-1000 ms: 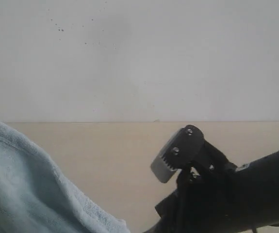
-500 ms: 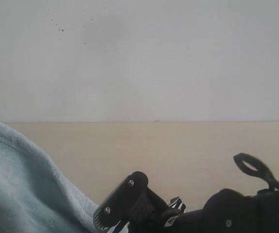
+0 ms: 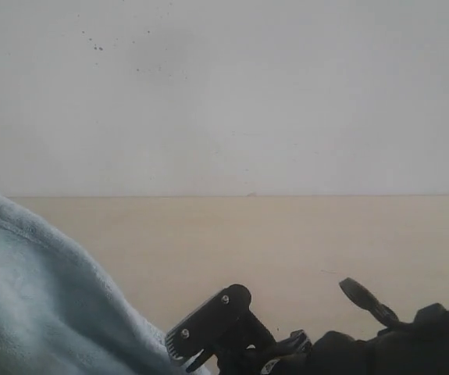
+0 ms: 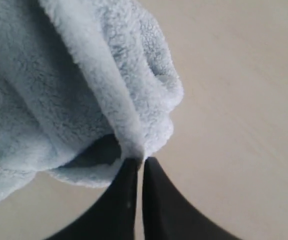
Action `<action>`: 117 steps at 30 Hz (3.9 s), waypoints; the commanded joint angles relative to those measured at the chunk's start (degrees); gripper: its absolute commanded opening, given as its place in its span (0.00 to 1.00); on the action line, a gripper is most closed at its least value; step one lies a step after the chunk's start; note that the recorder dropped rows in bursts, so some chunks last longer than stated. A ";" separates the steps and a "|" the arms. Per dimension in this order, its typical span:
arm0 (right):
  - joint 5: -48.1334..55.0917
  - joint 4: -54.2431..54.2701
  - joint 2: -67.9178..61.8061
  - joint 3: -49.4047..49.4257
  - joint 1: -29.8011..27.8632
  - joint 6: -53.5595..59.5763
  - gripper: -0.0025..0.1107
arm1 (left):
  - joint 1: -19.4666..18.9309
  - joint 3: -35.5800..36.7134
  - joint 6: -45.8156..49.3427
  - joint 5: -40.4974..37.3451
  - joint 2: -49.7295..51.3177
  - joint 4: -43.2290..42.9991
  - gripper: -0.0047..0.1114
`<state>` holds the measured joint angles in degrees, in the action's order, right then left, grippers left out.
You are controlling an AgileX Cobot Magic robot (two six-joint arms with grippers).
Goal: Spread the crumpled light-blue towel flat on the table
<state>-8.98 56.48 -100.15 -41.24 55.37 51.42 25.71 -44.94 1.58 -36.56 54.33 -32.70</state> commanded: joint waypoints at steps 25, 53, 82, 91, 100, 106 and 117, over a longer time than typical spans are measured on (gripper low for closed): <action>4.76 -0.01 -3.31 -5.68 -0.11 -2.36 0.41 | 0.18 -0.32 -0.75 -1.27 -0.76 0.73 0.07; 37.97 -6.24 43.60 -9.70 -20.83 6.92 0.02 | 0.18 -5.43 -0.75 2.52 -22.23 -0.32 0.07; 43.44 -30.18 24.24 -11.42 -24.33 -12.47 0.49 | 0.18 -1.69 0.81 10.42 14.32 -1.12 0.07; 57.41 -33.65 26.91 -4.71 -15.36 -12.06 0.49 | 0.18 -1.69 0.57 10.09 14.32 2.22 0.07; 36.44 -36.05 26.23 7.54 -6.80 -20.21 0.49 | 0.18 -1.69 0.57 9.11 14.32 5.11 0.07; 37.96 -37.16 20.50 9.86 -6.69 -21.21 0.49 | 0.18 -1.69 0.57 9.60 14.32 6.84 0.07; 35.83 -43.83 16.16 9.86 -6.69 -19.69 0.49 | 0.18 -1.69 0.57 8.26 14.32 10.89 0.07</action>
<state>27.24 14.71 -84.00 -31.45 48.53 30.96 25.71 -46.82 2.58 -28.04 68.57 -22.70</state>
